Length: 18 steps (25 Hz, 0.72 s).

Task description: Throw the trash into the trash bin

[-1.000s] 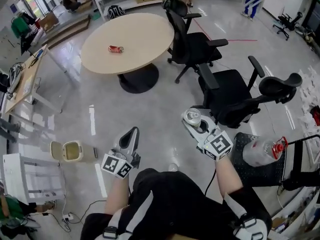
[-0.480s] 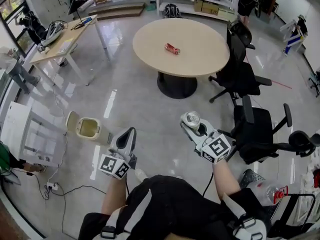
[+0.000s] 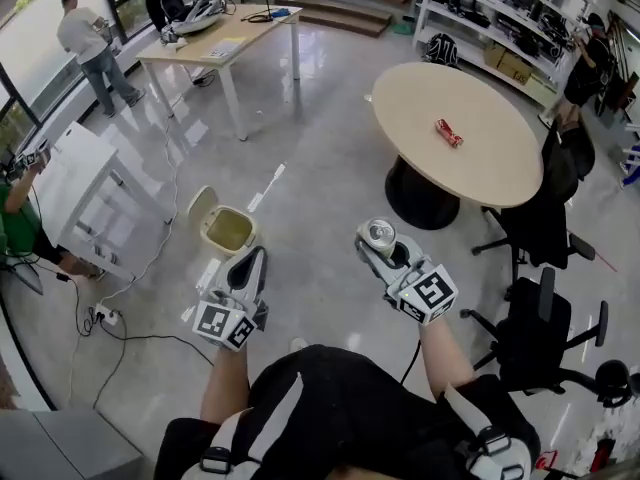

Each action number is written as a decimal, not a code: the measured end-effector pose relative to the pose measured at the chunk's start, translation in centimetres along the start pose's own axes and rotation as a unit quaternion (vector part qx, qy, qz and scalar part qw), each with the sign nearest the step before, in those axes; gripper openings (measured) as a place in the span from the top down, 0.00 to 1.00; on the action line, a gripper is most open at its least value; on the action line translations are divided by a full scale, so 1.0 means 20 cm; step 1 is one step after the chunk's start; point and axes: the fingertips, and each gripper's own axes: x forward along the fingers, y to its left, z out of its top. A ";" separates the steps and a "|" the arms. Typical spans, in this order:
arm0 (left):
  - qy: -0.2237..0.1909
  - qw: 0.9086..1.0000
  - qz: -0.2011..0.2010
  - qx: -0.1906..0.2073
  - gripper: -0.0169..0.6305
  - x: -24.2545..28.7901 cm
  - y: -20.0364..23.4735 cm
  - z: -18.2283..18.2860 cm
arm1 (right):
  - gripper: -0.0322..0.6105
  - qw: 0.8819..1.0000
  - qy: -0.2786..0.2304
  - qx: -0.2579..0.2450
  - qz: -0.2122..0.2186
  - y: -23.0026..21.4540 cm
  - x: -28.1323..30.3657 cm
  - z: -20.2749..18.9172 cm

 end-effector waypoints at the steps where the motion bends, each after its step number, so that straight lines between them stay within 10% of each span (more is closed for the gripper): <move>1: -0.002 1.000 0.016 -0.001 0.97 -0.04 0.09 0.01 | 0.84 1.000 0.000 -0.002 0.013 0.03 0.09 0.00; 18: -0.004 0.987 0.163 -0.002 0.97 -0.39 0.78 0.04 | 0.84 0.986 0.021 -0.018 0.162 0.29 1.03 -0.08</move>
